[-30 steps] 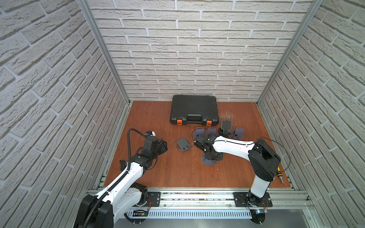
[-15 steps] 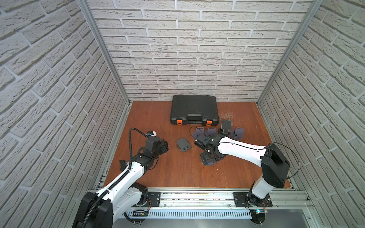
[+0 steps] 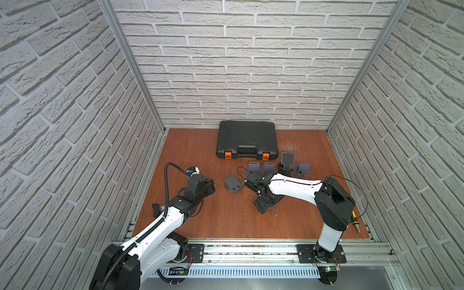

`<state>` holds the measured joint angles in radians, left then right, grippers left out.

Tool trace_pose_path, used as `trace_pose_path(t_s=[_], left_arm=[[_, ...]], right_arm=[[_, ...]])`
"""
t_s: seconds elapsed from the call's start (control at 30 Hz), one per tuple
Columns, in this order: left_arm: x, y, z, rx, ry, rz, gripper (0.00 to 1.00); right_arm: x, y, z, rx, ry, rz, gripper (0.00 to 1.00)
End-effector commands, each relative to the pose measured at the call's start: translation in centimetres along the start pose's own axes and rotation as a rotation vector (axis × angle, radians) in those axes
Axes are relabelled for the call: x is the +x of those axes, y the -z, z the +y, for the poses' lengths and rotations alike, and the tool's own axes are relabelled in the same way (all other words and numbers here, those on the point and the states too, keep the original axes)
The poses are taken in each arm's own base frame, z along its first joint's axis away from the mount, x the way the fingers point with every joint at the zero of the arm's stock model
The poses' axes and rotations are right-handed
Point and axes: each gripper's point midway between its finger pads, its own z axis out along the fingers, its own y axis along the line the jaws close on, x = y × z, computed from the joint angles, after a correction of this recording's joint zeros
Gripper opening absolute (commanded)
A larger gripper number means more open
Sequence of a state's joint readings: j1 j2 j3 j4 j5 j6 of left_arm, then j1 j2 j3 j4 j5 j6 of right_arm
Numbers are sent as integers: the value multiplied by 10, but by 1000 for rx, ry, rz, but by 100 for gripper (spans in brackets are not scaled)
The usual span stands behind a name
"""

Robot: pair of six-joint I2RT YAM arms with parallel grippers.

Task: Open the phone stand
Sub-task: Place the phone stand at the center of the board, then pick up the phone stand at the center of the board.

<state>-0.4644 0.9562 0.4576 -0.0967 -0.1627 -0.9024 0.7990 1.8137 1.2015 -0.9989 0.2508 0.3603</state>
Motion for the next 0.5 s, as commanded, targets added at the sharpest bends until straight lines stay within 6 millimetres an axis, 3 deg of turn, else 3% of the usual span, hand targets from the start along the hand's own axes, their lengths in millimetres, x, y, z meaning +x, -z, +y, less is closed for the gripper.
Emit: trace_pose_path(t_s=[0.0,0.3,0.47], left_arm=[[-19,3,-13,25,9,-59,52],[-16,-2,-17,30,6,-49,52],[-16,-3,-19,33,4,-49,52]], right_arm=[[-12,0,-4,-31,-15,-21,95],[-26,-8,-6,-75,-52,-8,94],[-29,-11,-8,-121,-99,1,86]])
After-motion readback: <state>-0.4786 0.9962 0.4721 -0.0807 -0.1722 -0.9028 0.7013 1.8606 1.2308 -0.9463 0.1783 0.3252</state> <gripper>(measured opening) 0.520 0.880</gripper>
